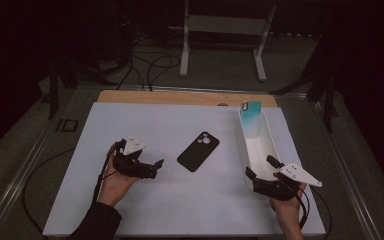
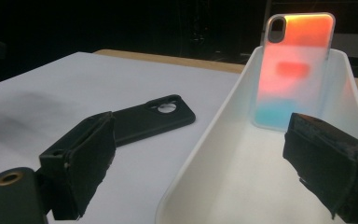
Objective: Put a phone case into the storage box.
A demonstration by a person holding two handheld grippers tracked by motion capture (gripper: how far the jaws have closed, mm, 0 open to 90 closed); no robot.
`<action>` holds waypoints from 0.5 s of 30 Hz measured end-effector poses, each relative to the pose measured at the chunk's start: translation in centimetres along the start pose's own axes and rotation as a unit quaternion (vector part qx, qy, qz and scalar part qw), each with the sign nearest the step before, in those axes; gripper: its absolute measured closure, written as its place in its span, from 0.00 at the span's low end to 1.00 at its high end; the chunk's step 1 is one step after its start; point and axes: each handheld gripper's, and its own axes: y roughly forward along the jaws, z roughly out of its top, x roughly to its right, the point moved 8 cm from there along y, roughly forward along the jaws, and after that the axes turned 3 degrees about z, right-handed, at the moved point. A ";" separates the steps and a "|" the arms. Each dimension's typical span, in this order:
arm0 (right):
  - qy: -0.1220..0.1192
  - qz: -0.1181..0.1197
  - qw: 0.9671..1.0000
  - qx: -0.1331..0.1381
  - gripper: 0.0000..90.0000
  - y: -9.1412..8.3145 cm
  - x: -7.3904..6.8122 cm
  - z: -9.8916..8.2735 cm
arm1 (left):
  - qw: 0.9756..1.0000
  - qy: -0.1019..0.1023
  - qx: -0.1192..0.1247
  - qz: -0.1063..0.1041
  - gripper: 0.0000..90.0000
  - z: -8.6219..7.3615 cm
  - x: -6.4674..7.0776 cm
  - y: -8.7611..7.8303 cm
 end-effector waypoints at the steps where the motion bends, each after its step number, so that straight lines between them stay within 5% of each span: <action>1: 0.000 0.000 1.000 0.000 0.10 0.0 0.0 0.0 | 1.000 0.000 0.000 0.000 0.00 0.0 0.0 0.0; 15: -0.001 0.003 1.000 -0.001 0.10 0.1 -0.1 -0.1 | 0.999 0.006 -0.030 -0.027 0.01 1.8 2.4 5.2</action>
